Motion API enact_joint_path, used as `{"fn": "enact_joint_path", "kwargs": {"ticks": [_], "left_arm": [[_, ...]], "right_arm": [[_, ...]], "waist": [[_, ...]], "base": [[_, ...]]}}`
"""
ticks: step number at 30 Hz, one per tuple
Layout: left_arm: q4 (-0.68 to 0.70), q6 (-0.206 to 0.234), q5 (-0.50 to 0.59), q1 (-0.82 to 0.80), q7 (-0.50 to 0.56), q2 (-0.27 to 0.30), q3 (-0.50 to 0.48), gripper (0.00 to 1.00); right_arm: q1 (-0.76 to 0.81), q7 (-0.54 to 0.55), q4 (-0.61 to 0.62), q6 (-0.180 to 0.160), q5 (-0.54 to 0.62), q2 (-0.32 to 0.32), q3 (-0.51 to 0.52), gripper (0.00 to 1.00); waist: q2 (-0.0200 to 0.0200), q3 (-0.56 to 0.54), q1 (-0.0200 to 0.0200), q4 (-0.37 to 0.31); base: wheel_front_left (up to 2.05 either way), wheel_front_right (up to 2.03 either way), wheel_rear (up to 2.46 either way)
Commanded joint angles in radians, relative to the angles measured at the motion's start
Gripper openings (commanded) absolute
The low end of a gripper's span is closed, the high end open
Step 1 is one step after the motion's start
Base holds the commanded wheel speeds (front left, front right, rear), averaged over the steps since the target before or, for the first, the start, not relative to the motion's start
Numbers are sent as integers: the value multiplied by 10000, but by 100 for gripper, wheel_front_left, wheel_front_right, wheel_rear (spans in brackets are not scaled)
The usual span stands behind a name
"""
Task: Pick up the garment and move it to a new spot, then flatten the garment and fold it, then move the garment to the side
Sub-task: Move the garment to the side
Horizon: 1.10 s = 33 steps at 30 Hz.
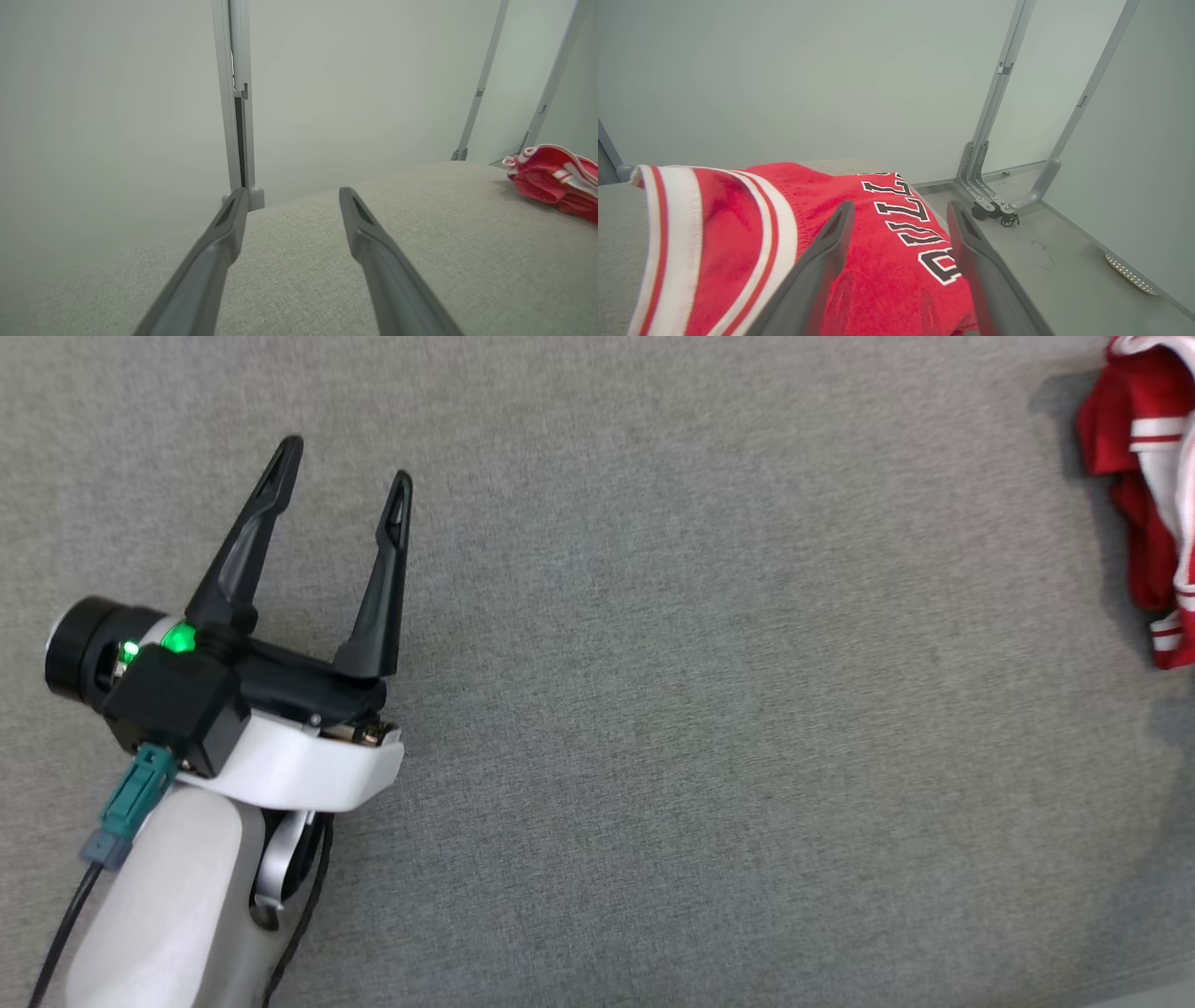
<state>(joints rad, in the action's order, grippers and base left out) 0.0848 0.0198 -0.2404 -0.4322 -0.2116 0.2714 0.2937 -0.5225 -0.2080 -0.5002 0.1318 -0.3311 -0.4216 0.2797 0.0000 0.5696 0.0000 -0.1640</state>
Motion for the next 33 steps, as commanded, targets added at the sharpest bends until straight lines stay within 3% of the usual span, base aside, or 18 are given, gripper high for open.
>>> {"fn": "enact_joint_path", "kwargs": {"ticks": [1, 11, 20, 27, 33], "left_arm": [[-47, 129, -86, 240, -68, 11, -113, 100], [-298, 547, -596, 1416, -285, 46, -720, 100], [-624, 1136, -1189, 2838, -500, -369, -1662, 100], [-892, 968, -1190, 3469, -537, -671, -1872, 100], [-1273, 755, -861, 3862, -534, -765, -1747, 100]], "right_arm": [[304, -199, 359, -22, 73, 251, -26, 100], [1761, -178, 3040, -22, 772, 1687, -794, 100], [3304, 949, 5381, -22, 1502, 2646, -2146, 100], [4245, 1498, 6062, -20, 1607, 2884, -2451, 100], [4953, 1916, 6257, -20, 1636, 2889, -2584, 100]], "waist": [[0, -499, 0, -71], [0, -1773, 0, 292], [0, -2881, 0, 1596], [0, -3607, 0, 2380], [0, -4250, 0, 2533]], "base": [[0, 0, 0], [0, 0, 0], [0, 0, 0], [0, 0, 0], [0, 0, 0]]}}
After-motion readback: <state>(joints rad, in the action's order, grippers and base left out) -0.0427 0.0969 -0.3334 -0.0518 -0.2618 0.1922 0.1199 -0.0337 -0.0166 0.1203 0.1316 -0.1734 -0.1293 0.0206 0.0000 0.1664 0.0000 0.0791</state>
